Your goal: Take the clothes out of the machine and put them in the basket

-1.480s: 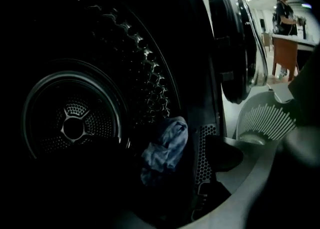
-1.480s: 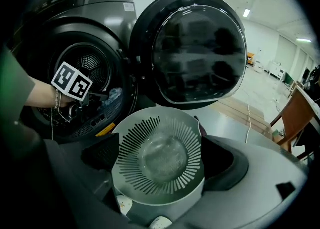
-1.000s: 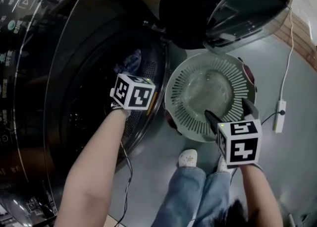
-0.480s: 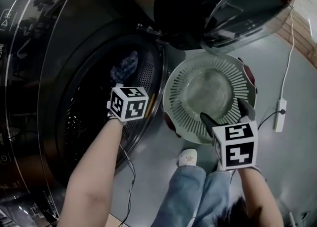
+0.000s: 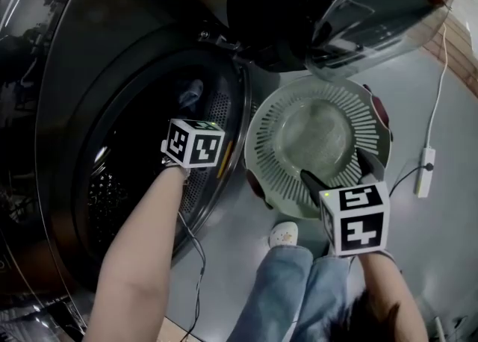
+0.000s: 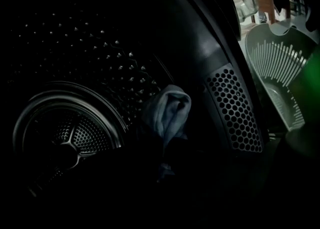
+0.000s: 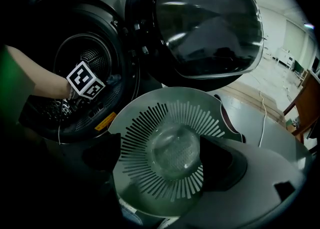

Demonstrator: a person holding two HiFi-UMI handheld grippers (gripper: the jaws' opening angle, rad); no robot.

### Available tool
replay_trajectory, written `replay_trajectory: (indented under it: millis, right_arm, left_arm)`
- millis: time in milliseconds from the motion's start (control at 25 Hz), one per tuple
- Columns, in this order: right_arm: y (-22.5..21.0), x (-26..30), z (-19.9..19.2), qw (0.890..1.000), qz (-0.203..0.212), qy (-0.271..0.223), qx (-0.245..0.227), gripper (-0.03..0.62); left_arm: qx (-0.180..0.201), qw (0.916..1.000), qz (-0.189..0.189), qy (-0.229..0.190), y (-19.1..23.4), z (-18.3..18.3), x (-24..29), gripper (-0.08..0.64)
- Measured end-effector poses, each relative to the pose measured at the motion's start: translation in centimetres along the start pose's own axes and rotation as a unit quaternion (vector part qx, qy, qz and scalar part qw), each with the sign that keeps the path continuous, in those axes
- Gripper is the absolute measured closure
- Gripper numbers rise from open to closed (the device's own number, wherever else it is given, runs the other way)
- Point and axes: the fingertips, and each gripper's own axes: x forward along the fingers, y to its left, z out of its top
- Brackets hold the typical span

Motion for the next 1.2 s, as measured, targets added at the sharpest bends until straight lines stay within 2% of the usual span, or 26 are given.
replay_trajectory:
  millis: [160, 320, 600, 720, 880, 1040, 1200]
  right_arm:
    - [0.2, -0.8, 0.4, 1.000, 0.001, 0.000, -0.006, 0.098]
    - [0.1, -2.5, 0.7, 1.000, 0.003, -0.002, 0.005, 0.101]
    - [0.4, -7.0, 1.3, 1.000, 0.006, -0.007, 0.015, 0.103]
    - [0.3, -9.0, 1.6, 1.000, 0.005, -0.009, 0.011, 0.104]
    - [-0.1, -11.6, 2.5, 1.000, 0.001, -0.022, 0.011, 0.106]
    - [-0.6, -13.9, 2.8, 0.999, 0.000, -0.032, 0.022, 0.107]
    - [-1.4, -15.8, 2.7, 0.999, -0.002, -0.034, 0.030, 0.109]
  left_arm:
    - [-0.023, 0.9996, -0.016, 0.007, -0.7, -0.6, -1.1, 0.534]
    - [-0.037, 0.9992, -0.014, 0.005, -0.7, -0.6, -3.3, 0.534]
    - [-0.086, 0.9960, -0.023, 0.004, -0.5, -0.7, -8.4, 0.535]
    - [-0.109, 0.9937, -0.025, -0.007, -0.4, -0.1, -10.8, 0.534]
    - [-0.113, 0.9927, -0.027, -0.031, -0.4, 1.2, -14.1, 0.535]
    - [-0.145, 0.9877, -0.037, -0.044, -0.9, 2.2, -17.2, 0.535]
    - [-0.188, 0.9791, -0.048, -0.062, -1.1, 3.7, -20.7, 0.535]
